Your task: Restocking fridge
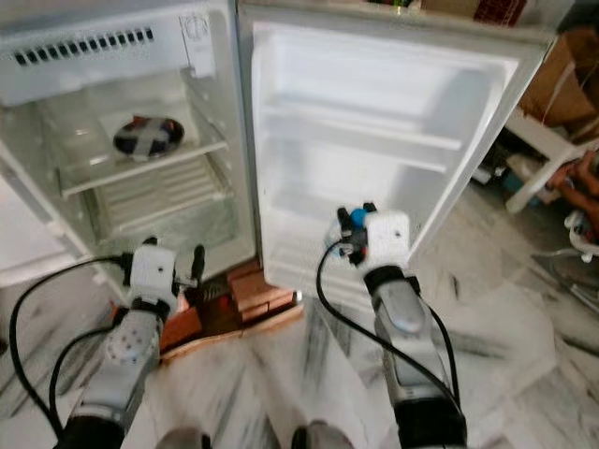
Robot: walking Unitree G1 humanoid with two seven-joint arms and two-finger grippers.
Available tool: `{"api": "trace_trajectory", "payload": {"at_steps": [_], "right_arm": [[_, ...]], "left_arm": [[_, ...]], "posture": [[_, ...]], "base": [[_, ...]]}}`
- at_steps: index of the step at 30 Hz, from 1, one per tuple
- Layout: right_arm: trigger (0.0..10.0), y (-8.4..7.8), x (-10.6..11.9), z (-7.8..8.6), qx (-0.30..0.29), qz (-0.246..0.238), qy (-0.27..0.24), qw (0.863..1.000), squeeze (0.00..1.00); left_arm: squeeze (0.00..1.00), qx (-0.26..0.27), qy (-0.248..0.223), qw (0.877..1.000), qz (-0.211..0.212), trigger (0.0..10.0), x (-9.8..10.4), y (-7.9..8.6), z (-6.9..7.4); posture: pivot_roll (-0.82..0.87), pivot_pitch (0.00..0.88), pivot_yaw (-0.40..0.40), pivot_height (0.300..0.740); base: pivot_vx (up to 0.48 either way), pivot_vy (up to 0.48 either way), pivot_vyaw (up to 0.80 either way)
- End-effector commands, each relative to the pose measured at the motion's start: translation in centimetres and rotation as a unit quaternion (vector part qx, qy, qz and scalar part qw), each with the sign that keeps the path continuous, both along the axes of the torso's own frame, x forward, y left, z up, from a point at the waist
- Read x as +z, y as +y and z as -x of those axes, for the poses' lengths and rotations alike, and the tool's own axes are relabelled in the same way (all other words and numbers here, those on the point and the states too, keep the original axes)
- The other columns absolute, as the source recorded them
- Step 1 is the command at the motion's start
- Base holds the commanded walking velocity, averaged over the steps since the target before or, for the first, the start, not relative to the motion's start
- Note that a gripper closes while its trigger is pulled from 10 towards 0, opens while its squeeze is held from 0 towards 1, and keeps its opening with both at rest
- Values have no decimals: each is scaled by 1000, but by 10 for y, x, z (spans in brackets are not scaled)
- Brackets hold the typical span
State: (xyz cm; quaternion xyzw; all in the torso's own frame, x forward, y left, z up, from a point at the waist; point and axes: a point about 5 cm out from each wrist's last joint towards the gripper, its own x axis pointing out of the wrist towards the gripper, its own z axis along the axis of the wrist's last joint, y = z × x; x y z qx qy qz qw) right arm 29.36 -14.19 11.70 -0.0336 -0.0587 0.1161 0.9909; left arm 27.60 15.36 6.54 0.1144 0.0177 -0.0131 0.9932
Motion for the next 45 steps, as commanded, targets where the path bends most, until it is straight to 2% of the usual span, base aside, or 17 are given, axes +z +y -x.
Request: {"api": "trace_trajectory", "payload": {"at_steps": [1, 11, 17, 21, 24, 29, 32, 35, 41, 45], "right_arm": [[10000, -5, 8, -2, -8, 1, -18, 1000, 0], [10000, -2, 6, -2, -2, 1, -16, 1000, 0], [10000, -2, 2, -1, -1, -1, -8, 1000, 0], [10000, -2, 1, -2, 4, 3, -6, 1000, 0], [10000, 0, 3, -1, 9, -2, -11, 1000, 0], [10000, 1, -1, 5, 1, -16, -7, 1000, 0], [10000, -8, -5, 12, -42, -14, -18, 999, 0], [10000, -17, -11, 19, -66, -19, -8, 998, 0], [10000, -28, -23, 29, -86, 2, 9, 996, 0], [10000, -32, -23, 28, -93, 2, 8, 996, 0]], "left_arm": [[0, -6, 5, 1000, 2, 10000, -1, -1, 1], [0, -5, 1, 1000, 1, 10000, 0, -1, 0], [0, 1, -4, 1000, 14, 10000, 2, 1, 1], [0, -1, -12, 1000, -3, 10000, 9, 1, -4], [0, 4, -24, 1000, 2, 10000, 18, 6, -7], [0, 16, -25, 1000, -4, 10000, 16, 16, -2], [0, 12, -19, 1000, 1, 10000, 10, 17, 5], [0, 17, -18, 1000, 8, 10000, 9, 18, 9], [0, 12, -9, 1000, 13, 10000, 4, 18, 16], [0, 7, -5, 1000, 18, 10000, 2, 17, 17]], "posture": [[106, 90, -53, 740], [110, 91, -54, 740], [116, 96, -54, 740], [123, 96, -63, 740], [129, 104, -59, 740], [127, 111, -60, 740], [126, 103, -60, 740], [124, 95, -60, 740], [121, 87, -58, 740], [119, 85, -58, 740]], "base": [[0, -465, 0], [0, -451, 0], [0, 0, 0], [0, 0, 0], [0, 0, 0], [0, 0, 0], [0, 0, 0], [0, 0, 0], [0, 0, 0], [88, 0, 0]]}}
